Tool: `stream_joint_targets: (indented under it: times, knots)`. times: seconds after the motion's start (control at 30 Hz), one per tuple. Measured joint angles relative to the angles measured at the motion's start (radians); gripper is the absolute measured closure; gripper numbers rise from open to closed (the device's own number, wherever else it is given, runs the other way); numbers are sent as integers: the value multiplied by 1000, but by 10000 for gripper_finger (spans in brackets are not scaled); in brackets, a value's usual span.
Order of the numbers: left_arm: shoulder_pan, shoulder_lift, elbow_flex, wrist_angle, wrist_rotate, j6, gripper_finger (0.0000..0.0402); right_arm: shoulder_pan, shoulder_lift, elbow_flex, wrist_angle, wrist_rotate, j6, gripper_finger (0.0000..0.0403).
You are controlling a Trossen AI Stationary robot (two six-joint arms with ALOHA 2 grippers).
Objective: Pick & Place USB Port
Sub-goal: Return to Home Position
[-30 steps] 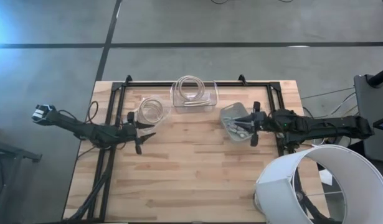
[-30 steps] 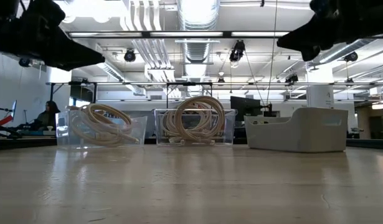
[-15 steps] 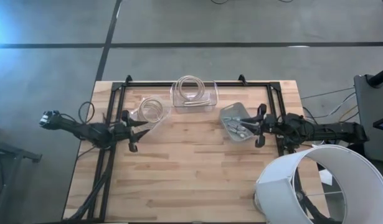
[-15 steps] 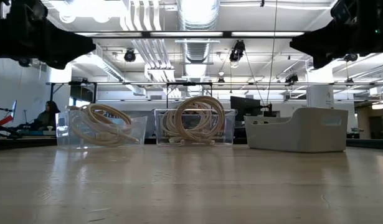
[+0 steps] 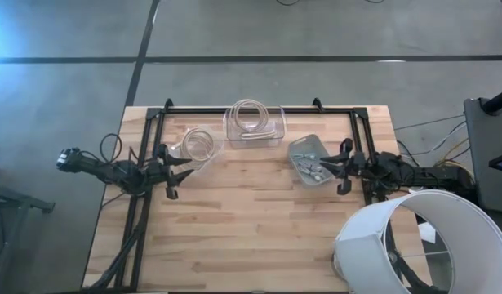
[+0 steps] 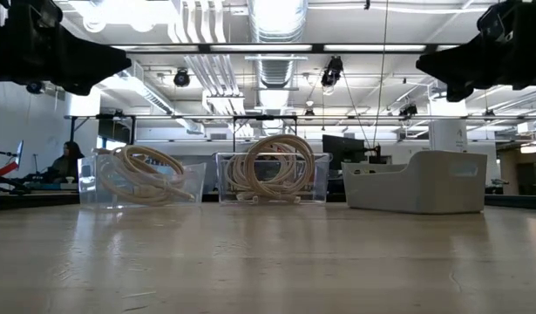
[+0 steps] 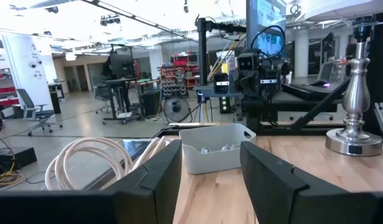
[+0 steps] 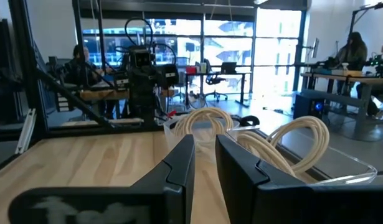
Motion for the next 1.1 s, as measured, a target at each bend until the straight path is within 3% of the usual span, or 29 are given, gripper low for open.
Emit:
stream_joint_targets:
  times: [0.4,1.1]
  knots:
    - [0,-3,-1,-41,0,14,234,0,-38,-11,-5,0,-33,345]
    - [0,-3,-3,-100,0,-31,234,0,-36,-13,-187,8,29,351]
